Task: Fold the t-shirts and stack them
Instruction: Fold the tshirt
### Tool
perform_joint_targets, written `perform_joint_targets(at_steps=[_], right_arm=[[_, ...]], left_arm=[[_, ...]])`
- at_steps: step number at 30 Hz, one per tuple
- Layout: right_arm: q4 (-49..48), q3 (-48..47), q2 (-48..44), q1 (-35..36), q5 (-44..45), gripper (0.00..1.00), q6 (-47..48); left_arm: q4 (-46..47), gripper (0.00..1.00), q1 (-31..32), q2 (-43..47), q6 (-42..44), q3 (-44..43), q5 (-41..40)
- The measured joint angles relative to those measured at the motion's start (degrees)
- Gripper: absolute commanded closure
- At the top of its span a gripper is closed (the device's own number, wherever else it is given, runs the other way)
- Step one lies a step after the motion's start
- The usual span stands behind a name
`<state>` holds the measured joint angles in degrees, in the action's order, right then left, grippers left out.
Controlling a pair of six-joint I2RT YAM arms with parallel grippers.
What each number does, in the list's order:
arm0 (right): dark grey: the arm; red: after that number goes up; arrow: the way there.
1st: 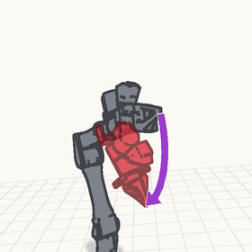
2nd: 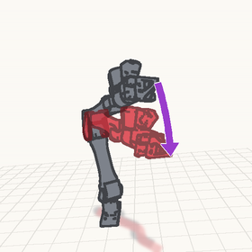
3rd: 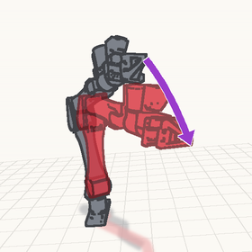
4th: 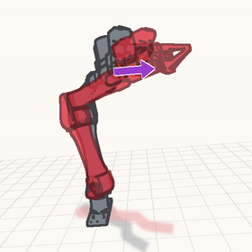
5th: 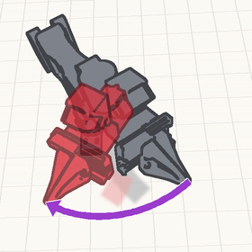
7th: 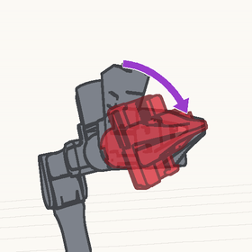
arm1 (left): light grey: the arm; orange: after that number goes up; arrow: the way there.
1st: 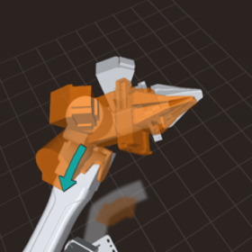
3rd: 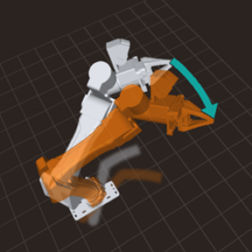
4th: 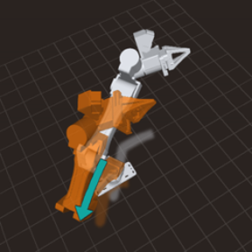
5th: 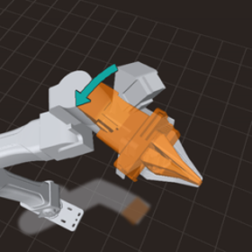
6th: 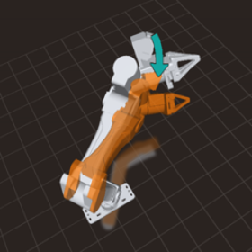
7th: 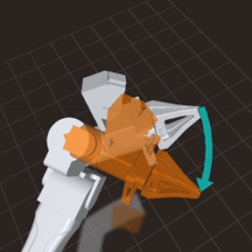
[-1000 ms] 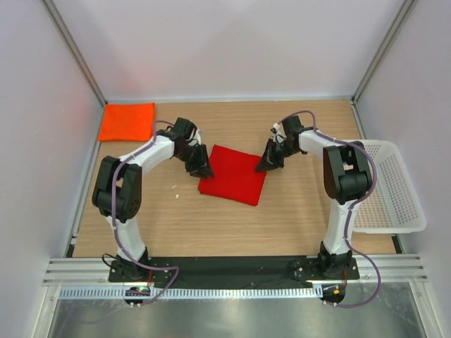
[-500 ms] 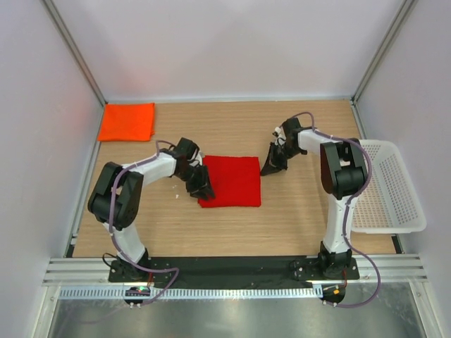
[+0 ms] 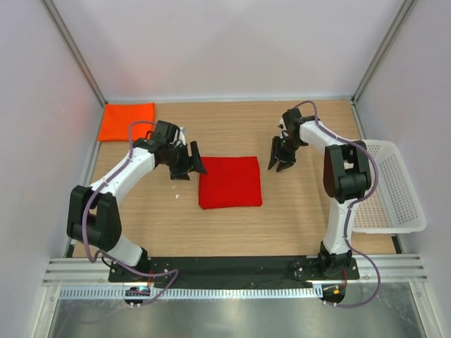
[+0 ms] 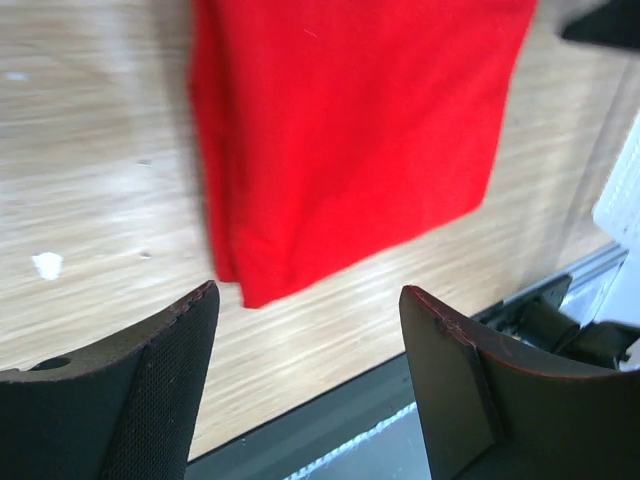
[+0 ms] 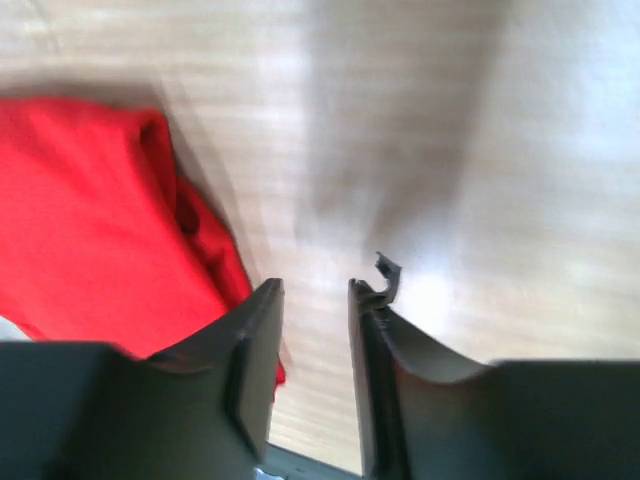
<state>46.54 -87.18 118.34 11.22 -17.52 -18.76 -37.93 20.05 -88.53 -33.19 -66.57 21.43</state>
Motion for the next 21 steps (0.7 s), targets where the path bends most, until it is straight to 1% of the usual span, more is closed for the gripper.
perform_joint_targets(at_steps=[1,2,4,6,8,11,12,14,15,16,18,21], right_arm=[[1.29,0.0,-1.18,0.5,1.38,0.47,0.02],[2.49,-0.04,-2.62,1.2,2.75,0.44,0.07],[4.11,-0.07,-5.86,3.48,5.55,0.39,0.68],[5.25,-0.28,-9.16,6.93,8.33,0.38,1.25],[5.44,-0.61,-12.81,12.66,11.76,0.37,2.19],[3.8,-0.17,-17.81,23.08,16.7,0.34,4.72],[1.79,1.11,-19.65,26.58,18.12,0.25,5.77],[-2.32,5.44,-23.71,32.74,20.55,0.12,8.7],[-4.44,7.93,-25.49,34.73,21.4,0.03,9.99],[-6.58,10.99,-27.63,36.87,22.6,0.0,11.78],[-11.32,16.87,-30.88,39.87,24.72,0.0,16.0],[-17.31,23.15,-32.5,43.1,28.09,0.0,21.38]], left_arm=[[-0.07,0.27,-1.51,-0.11,0.66,0.02,0.2],[-0.13,0.27,-2.93,-0.35,1.05,0.04,0.28],[-0.11,0.29,-5.7,-0.55,1.75,0.07,0.44],[-0.09,0.3,-7.89,-0.48,1.99,0.07,0.44],[-0.24,0.32,-10.21,-0.35,1.81,0.09,0.04],[-0.85,0.35,-13.9,0.39,0.28,0.42,-0.52],[-1.07,0.35,-15.19,0.92,-0.46,0.72,-0.55],[-1.18,0.35,-17.27,2.71,-2.19,1.95,-0.72],[-1.25,0.35,-17.97,3.74,-2.89,2.6,-0.79],[-1.14,0.35,-18.38,5.03,-3.98,3.41,-0.81],[-1.01,0.35,-18.51,7.67,-5.66,5.05,-0.87],[-0.11,0.34,-18.56,11.67,-8.33,8.15,-0.9]])
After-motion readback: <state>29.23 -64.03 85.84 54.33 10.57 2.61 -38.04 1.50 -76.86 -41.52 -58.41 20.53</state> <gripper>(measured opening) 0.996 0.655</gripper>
